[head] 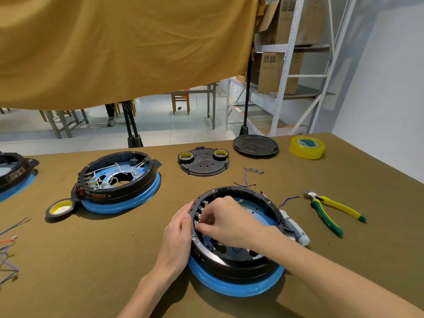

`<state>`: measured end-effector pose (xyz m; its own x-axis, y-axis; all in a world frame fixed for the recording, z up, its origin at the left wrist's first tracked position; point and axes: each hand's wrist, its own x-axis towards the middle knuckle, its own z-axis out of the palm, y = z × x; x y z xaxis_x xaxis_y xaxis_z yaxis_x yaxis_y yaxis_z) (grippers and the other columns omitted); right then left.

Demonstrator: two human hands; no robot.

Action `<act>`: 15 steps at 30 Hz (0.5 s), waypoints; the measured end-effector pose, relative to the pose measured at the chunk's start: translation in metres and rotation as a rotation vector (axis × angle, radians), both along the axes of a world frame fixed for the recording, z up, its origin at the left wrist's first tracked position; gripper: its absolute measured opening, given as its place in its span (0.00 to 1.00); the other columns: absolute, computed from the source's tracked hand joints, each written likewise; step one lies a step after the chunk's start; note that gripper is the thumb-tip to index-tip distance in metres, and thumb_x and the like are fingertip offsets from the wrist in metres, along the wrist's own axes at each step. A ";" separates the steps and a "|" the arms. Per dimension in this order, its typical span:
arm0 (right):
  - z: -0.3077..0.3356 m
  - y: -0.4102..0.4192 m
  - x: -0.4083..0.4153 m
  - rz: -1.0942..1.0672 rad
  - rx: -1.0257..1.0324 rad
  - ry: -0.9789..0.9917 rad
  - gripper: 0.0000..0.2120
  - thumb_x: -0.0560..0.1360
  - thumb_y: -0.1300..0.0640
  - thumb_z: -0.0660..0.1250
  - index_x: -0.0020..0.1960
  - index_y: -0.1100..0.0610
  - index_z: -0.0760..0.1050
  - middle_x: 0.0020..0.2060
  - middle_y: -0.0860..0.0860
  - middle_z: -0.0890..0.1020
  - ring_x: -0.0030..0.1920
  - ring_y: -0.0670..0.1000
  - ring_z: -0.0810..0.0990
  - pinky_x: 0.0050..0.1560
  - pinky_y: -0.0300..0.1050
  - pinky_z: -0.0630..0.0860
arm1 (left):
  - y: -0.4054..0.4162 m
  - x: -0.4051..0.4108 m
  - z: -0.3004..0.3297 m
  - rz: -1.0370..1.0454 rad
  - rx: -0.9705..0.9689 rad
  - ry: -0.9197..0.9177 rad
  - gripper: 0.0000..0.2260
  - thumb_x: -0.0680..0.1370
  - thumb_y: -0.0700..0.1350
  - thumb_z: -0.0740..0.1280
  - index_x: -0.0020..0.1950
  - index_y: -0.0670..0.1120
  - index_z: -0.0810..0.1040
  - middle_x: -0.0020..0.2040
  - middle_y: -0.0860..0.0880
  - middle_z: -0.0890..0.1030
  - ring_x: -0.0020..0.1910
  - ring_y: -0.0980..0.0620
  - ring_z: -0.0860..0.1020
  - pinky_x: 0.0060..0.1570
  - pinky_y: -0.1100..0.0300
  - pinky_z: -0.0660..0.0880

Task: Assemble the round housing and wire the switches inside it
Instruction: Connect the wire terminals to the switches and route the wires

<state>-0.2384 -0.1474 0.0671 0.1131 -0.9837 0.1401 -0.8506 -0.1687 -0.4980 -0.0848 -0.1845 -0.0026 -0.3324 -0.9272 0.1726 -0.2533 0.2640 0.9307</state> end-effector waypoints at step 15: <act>-0.009 -0.008 -0.003 -0.070 -0.144 0.233 0.08 0.80 0.49 0.69 0.47 0.49 0.86 0.42 0.44 0.81 0.49 0.50 0.68 0.56 0.49 0.61 | -0.004 0.000 -0.003 0.038 -0.037 -0.035 0.19 0.88 0.48 0.53 0.79 0.49 0.68 0.76 0.53 0.72 0.75 0.60 0.68 0.78 0.52 0.64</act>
<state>-0.2412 -0.1556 0.0582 0.0911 -0.9622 0.2568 -0.9516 -0.1602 -0.2624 -0.0847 -0.1885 -0.0059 -0.3036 -0.9325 0.1958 -0.2955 0.2875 0.9111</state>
